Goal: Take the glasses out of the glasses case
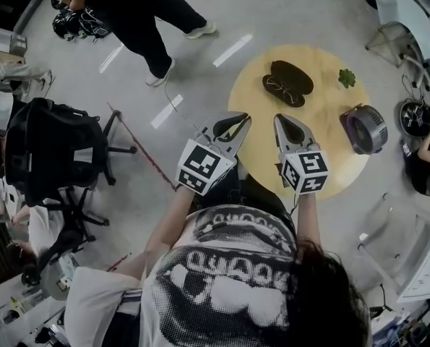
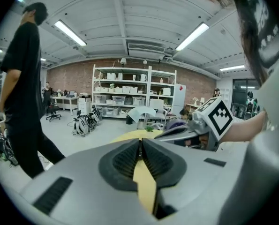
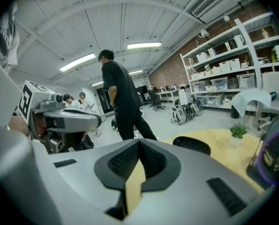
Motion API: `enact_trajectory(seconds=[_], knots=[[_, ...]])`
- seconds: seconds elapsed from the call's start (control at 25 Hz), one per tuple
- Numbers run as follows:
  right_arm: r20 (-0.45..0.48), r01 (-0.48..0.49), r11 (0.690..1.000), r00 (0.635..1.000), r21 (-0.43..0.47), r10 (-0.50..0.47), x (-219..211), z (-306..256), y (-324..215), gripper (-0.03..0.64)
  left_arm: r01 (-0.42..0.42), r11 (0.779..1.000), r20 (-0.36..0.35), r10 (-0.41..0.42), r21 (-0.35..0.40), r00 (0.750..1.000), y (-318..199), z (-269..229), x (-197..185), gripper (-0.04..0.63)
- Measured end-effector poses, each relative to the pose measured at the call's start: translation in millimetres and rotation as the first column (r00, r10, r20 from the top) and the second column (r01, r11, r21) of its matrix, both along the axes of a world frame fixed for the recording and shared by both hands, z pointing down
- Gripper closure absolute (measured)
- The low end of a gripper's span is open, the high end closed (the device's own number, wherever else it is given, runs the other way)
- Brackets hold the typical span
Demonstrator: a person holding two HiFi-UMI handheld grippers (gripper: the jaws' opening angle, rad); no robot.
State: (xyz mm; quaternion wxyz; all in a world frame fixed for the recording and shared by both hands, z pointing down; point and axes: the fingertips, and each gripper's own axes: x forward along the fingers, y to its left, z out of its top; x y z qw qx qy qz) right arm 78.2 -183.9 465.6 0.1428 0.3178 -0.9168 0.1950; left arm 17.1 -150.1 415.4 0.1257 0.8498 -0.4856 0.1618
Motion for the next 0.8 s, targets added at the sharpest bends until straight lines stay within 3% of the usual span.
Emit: enact_trajectory(seconds=[0.4,0.8], knots=[[-0.065,-0.155,0.983,0.987,-0.097,0.15,-9.8,36.7,-61.7,0.615,-0.147,0.987,-0.015,0.146,-0.07,0.989,-74.4,19.9,-25.3,0.571],[-0.199,-0.343,0.924,0.93,-0.169,0.309,7.5,81.2,-94.8,0.601,-0.33,0.939,-0.057,0.325,-0.1,0.944,-117.2,38.4,-28.0,0.571]])
